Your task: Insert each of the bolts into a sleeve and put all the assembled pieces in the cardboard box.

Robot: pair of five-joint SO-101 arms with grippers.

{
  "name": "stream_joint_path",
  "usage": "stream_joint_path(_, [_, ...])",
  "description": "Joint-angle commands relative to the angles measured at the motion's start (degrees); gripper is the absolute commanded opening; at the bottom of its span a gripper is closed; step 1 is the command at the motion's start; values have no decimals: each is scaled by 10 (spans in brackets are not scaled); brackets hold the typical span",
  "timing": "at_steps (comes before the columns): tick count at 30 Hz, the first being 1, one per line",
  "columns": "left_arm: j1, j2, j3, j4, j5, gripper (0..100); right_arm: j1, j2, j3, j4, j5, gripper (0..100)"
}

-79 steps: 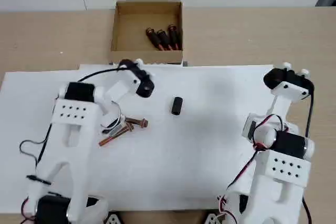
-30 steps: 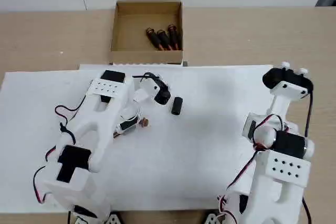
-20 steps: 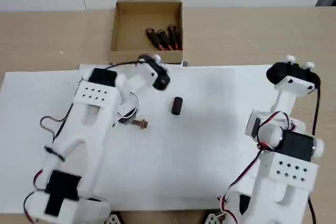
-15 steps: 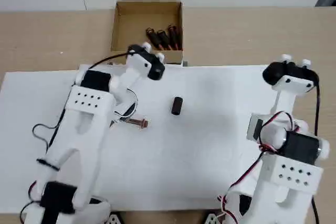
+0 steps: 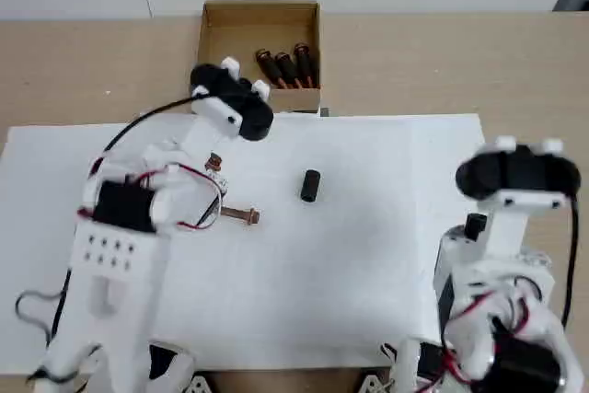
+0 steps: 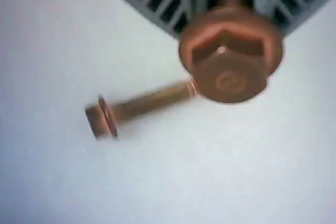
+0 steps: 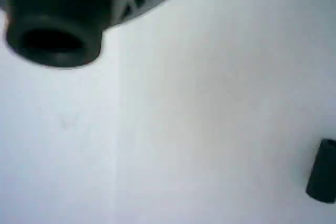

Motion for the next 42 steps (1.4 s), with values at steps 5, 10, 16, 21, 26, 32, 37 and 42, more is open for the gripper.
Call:
stream_joint_path(5, [-2,-187,181,-230,117,6,2,-109,159,-144,-28,4])
stream_joint_path(10, [2,-258,276,-326,184,6,-58,-180,285,-222,-53,4])
stream_joint_path(16, [3,-299,327,-366,324,6,-159,-284,425,-291,-70,4])
stream_joint_path(21, [3,-321,358,-393,446,6,-228,-314,489,-348,-70,4])
stream_joint_path(26, [4,-362,390,-394,503,6,-295,-314,535,-423,-70,4])
stream_joint_path(32, [58,-438,443,-394,512,6,-380,-314,561,-444,-68,4])
stream_joint_path(37, [95,-523,491,-418,539,6,-453,-314,568,-446,-68,4])
stream_joint_path(42, [104,-602,520,-418,540,6,-491,-314,581,-446,-62,4])
